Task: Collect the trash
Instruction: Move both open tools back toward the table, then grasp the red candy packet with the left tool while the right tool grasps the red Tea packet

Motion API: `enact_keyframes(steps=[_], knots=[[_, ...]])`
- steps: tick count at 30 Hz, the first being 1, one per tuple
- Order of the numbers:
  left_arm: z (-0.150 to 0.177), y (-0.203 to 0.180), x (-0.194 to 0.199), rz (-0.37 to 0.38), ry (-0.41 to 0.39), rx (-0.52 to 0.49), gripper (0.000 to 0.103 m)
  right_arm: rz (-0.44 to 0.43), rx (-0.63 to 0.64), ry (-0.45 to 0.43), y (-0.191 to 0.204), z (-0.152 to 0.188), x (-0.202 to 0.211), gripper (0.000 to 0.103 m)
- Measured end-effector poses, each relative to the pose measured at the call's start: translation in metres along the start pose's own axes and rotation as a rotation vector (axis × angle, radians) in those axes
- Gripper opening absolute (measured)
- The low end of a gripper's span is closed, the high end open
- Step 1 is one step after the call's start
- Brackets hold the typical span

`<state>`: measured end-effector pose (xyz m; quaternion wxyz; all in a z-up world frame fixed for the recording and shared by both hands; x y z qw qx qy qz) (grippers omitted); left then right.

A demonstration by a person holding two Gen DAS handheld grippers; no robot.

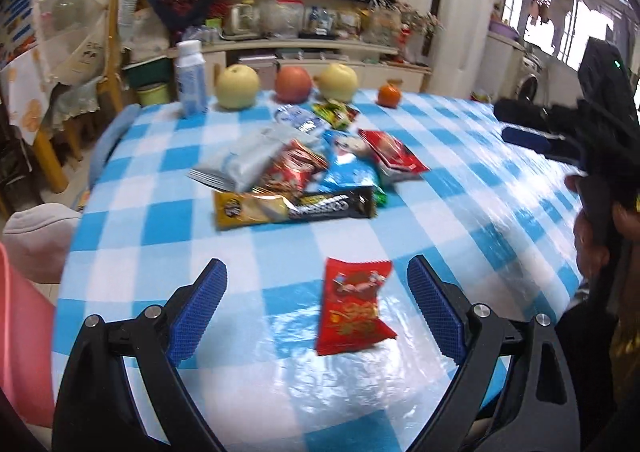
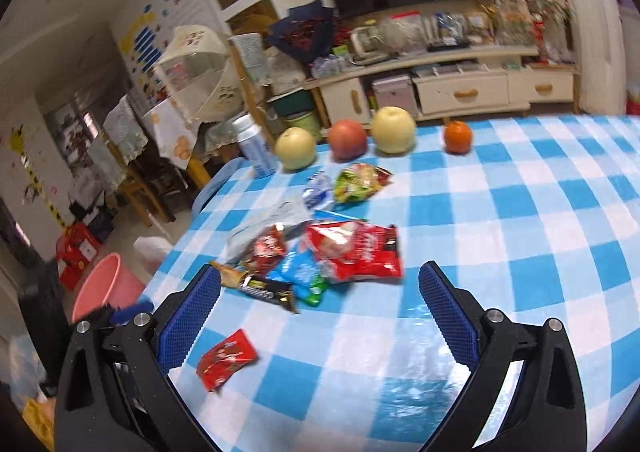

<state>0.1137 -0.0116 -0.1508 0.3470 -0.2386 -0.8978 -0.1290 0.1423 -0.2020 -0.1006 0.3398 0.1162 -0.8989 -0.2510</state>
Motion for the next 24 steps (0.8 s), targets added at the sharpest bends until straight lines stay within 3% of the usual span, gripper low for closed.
enact_keyframes(steps=[3,9,15,24], knots=[[0.006,-0.014,-0.013,0.042,0.043,-0.023,0.092,0.006,-0.047,0.017,-0.018,-0.005,-0.007,0.098],[0.018,-0.022,-0.037,0.049,0.129,-0.037,0.089,0.034,-0.113,0.057,-0.047,-0.013,-0.033,0.098],[0.026,-0.019,-0.055,0.057,0.194,-0.019,0.072,0.004,-0.112,0.142,-0.043,-0.008,-0.07,0.098],[0.022,-0.019,-0.061,0.064,0.185,-0.025,0.062,0.046,-0.077,0.203,-0.039,-0.002,-0.113,0.098]])
Point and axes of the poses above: each gripper's, at about its wrist camera, not at the fingertips, and x roughly against the way its jaws point, y to its left, z to its underside, the point moved 10 cm from there along -x, roughly the way its jaws point, and after that the axes turned 12 degrees about -x, right-handed, at the moved point
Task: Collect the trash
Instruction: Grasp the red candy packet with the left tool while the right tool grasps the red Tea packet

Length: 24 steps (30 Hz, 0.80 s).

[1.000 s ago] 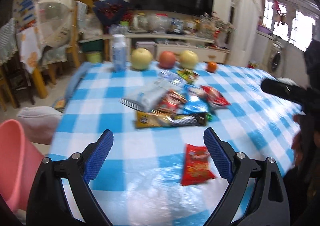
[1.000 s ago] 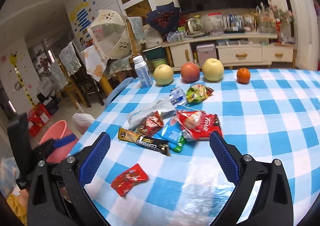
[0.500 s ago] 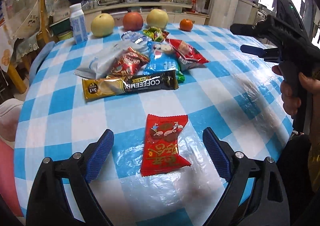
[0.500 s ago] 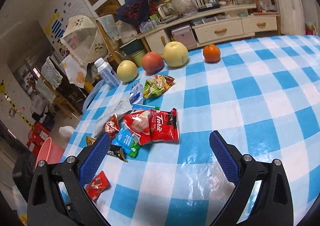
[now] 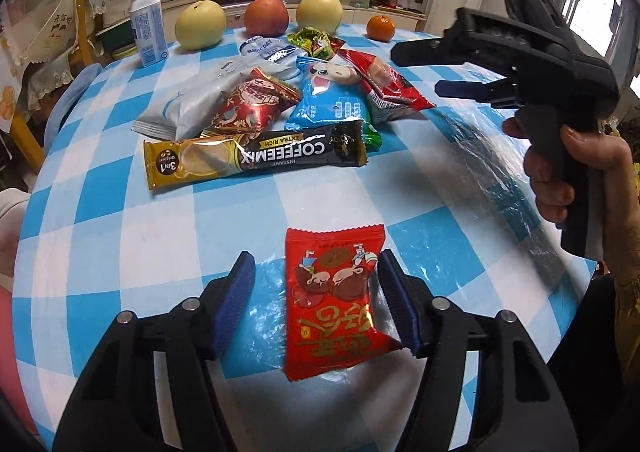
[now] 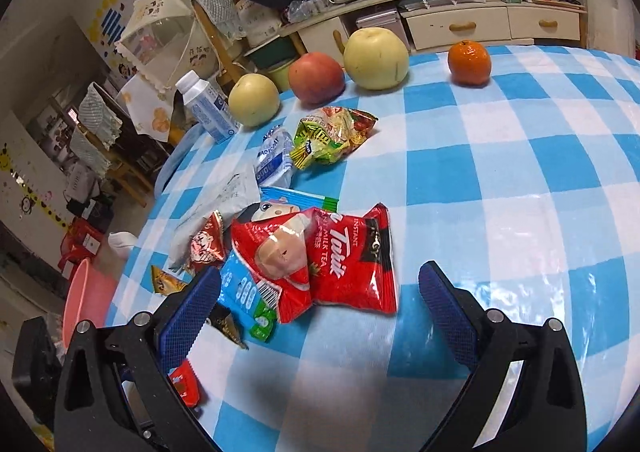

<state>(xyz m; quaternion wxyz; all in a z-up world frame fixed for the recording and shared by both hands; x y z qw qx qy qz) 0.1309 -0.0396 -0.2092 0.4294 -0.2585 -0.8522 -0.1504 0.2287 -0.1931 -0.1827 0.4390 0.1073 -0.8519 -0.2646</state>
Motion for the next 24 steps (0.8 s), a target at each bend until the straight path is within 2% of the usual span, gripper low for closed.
enact_keyframes(steps=[7,13,15,17,19,24], knots=[[-0.005,0.0,-0.002,0.008,-0.017,0.006,0.051,0.042,0.062,0.045,0.004,0.0,-0.03,0.098],[-0.005,0.0,-0.002,0.006,-0.016,-0.004,0.051,0.055,0.094,0.049,0.006,-0.003,-0.043,0.098],[-0.003,0.0,0.0,0.001,-0.009,-0.008,0.053,0.063,0.11,0.043,0.007,-0.004,-0.045,0.098],[0.001,0.002,0.001,-0.038,0.002,-0.035,0.066,0.076,0.123,0.037,0.008,-0.004,-0.047,0.098],[0.006,0.004,0.002,-0.079,0.018,-0.064,0.071,0.096,0.139,0.032,0.009,-0.002,-0.047,0.097],[0.013,0.004,0.005,-0.09,0.021,-0.069,0.073,0.126,0.167,0.018,0.013,-0.001,-0.046,0.089]])
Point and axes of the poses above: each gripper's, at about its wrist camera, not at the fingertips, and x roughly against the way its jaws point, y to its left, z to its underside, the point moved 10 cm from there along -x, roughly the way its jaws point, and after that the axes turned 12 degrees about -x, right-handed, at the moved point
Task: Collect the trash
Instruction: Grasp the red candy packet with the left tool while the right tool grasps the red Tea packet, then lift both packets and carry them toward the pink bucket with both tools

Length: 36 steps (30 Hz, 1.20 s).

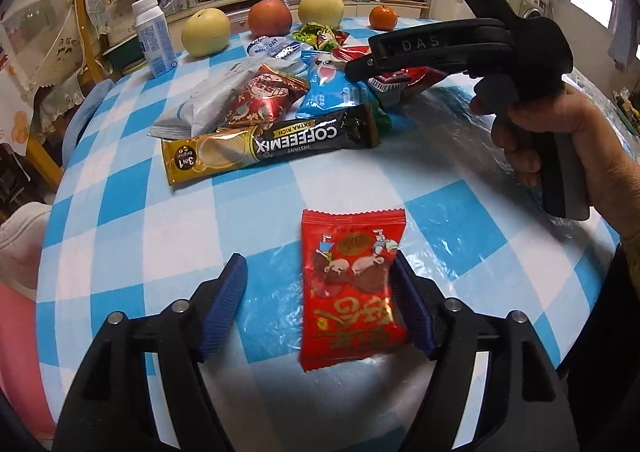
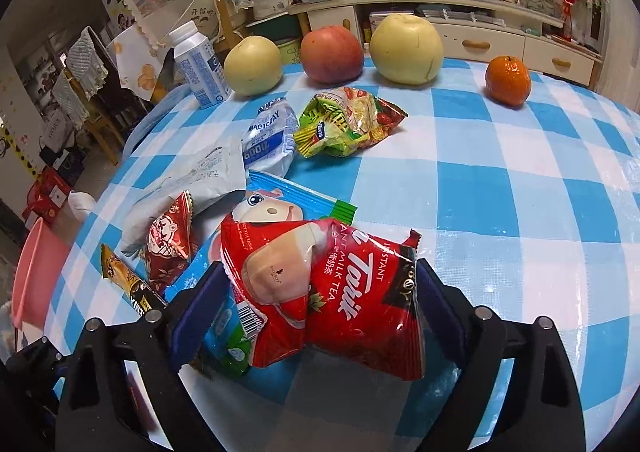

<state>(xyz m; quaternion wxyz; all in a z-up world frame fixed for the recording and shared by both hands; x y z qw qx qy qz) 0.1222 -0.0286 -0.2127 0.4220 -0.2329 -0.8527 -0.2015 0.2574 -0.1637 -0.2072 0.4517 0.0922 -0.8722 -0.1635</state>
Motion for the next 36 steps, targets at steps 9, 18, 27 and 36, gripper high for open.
enact_keyframes(steps=[9,18,27,36], knots=[[-0.002,-0.001,0.002,-0.019,-0.024,0.038,0.058,0.059,0.058,-0.027,0.005,0.001,0.005,0.083],[-0.003,0.008,0.003,0.014,-0.041,0.098,0.041,0.112,0.099,-0.074,0.006,0.0,0.017,0.075],[-0.002,0.017,0.006,0.055,-0.056,0.163,0.04,0.128,0.122,-0.112,0.011,-0.001,0.029,0.071],[-0.005,0.032,0.025,0.05,-0.121,0.191,0.04,0.156,0.171,-0.179,0.031,-0.001,0.05,0.071]])
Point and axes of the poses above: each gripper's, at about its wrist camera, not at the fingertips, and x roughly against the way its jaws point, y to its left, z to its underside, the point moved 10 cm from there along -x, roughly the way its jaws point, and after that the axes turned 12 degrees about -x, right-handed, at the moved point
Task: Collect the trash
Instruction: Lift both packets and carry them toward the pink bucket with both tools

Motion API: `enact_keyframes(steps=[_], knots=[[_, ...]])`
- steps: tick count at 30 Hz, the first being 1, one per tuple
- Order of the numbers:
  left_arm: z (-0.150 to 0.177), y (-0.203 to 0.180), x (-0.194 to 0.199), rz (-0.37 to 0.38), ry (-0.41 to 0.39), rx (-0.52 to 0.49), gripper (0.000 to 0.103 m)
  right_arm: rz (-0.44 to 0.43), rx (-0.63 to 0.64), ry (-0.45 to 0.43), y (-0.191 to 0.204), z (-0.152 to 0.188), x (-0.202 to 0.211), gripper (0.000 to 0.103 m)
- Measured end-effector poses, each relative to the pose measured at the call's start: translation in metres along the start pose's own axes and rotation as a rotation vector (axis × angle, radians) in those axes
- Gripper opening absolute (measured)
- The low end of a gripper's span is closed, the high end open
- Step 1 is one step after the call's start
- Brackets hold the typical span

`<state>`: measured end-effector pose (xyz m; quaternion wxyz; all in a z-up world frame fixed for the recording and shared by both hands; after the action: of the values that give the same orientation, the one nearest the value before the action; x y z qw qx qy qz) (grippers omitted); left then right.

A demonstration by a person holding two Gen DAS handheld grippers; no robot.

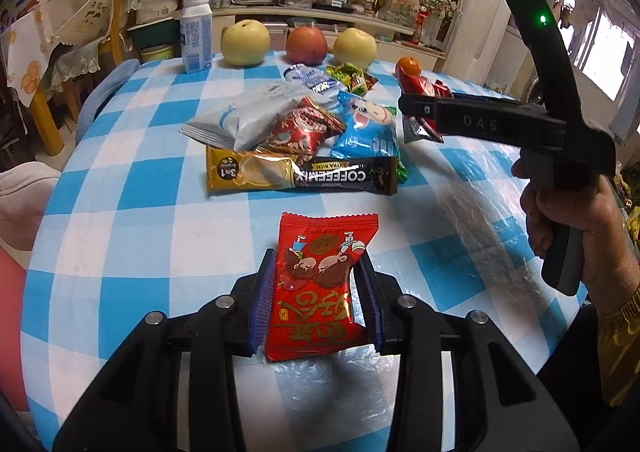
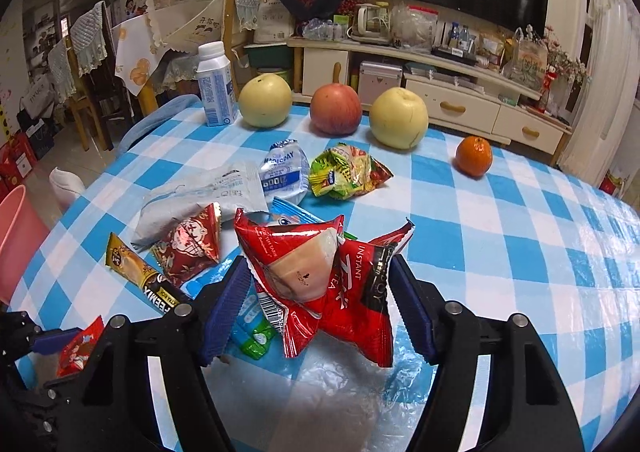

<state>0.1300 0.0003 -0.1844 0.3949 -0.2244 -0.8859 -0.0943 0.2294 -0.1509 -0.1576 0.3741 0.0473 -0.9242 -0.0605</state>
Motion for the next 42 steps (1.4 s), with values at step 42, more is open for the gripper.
enact_keyframes(steps=[42], knots=[[0.038,0.223,0.172,-0.444,-0.362,0.465,0.04,-0.181,0.413,-0.133,0.297,0.002,0.069,0.071]])
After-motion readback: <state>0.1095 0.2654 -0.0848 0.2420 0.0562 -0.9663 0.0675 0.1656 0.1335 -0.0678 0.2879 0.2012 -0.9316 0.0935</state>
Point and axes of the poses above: each gripper's, at about its wrist camera, not at the fingertips, and x roughly against the way its jaws point, y to its left, z to its underside, the point moved 10 cm from there along -x, roughly the way its jaws point, and after that the axes turned 12 degrees about -x, right-handed, at the moved point
